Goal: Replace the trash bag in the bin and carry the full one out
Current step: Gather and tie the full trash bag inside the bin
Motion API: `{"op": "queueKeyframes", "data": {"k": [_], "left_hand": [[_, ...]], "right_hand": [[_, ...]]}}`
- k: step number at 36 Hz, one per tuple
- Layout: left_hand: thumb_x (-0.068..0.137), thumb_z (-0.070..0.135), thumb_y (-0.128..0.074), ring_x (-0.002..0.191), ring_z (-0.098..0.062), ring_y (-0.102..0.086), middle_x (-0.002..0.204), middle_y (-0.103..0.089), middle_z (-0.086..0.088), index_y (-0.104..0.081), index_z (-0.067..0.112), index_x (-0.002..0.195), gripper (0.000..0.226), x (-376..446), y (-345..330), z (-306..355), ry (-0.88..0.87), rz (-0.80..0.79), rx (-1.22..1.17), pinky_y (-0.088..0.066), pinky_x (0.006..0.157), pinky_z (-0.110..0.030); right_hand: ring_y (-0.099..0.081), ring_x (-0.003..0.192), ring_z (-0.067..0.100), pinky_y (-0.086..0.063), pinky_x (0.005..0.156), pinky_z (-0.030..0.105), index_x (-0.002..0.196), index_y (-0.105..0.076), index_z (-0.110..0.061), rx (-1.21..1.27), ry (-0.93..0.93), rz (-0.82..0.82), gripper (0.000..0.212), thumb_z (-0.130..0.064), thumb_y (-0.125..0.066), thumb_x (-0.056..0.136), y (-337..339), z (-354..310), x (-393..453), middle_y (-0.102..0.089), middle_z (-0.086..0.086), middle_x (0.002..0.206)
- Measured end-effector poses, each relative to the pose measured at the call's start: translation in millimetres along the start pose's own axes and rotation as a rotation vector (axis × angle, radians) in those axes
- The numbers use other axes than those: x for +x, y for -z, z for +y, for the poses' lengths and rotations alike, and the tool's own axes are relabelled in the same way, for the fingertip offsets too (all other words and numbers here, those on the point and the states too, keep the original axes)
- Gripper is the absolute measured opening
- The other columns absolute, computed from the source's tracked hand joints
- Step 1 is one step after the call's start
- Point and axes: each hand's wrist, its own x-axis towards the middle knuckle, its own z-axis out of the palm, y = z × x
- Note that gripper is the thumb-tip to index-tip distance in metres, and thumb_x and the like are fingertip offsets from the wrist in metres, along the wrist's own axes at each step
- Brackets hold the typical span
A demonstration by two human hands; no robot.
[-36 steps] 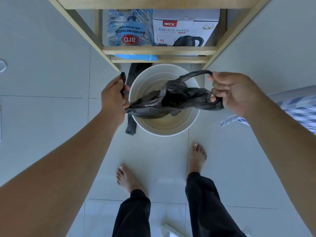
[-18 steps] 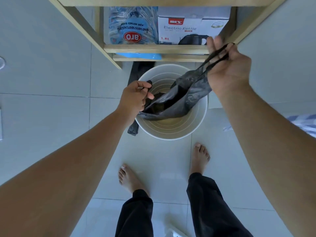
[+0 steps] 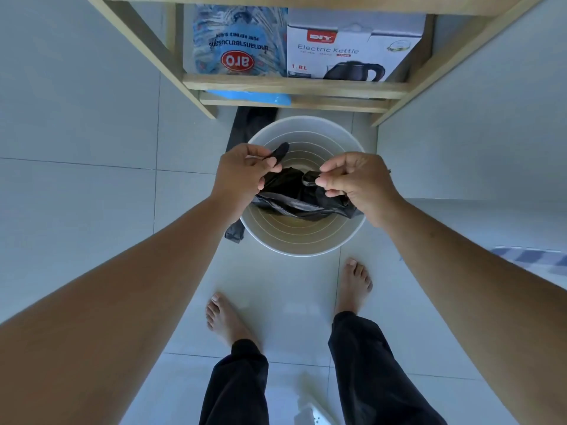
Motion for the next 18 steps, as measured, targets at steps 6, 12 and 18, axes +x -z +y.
{"op": "queueKeyframes", "data": {"k": [6, 12, 18], "left_hand": [[0.085, -0.003, -0.057, 0.039, -0.006, -0.037, 0.081, -0.068, -0.011, -0.064, 0.015, 0.076, 0.022, 0.7, -15.3, -0.9, -0.012, -0.129, 0.15, -0.029, 0.045, -0.018], [0.093, 0.025, -0.062, 0.045, -0.009, -0.033, 0.061, -0.061, 0.007, -0.069, 0.009, 0.085, 0.02, -0.9, -21.4, -5.7, -0.009, -0.208, 0.152, -0.027, 0.046, -0.02], [0.094, 0.025, -0.063, 0.041, 0.008, -0.045, 0.063, -0.059, 0.017, -0.07, 0.003, 0.099, 0.024, -1.9, -20.8, -11.3, -0.131, -0.216, 0.355, -0.033, 0.057, -0.017]], "right_hand": [[-0.069, 0.057, 0.011, -0.06, 0.059, 0.027, 0.08, -0.057, -0.007, 0.127, -0.013, 0.008, 0.03, 0.014, -0.077, 0.072, -8.8, 5.4, 0.8, -0.068, 0.007, 0.065], [-0.072, 0.064, 0.019, -0.061, 0.063, 0.034, 0.079, -0.054, -0.009, 0.192, -0.018, 0.02, 0.033, 0.012, -0.078, 0.071, -11.5, 11.0, 5.5, -0.072, 0.005, 0.067], [-0.071, 0.065, 0.02, -0.06, 0.064, 0.033, 0.08, -0.056, -0.009, 0.229, -0.037, 0.016, 0.029, 0.01, -0.077, 0.074, -13.4, 11.3, 3.5, -0.071, 0.004, 0.067]]}}
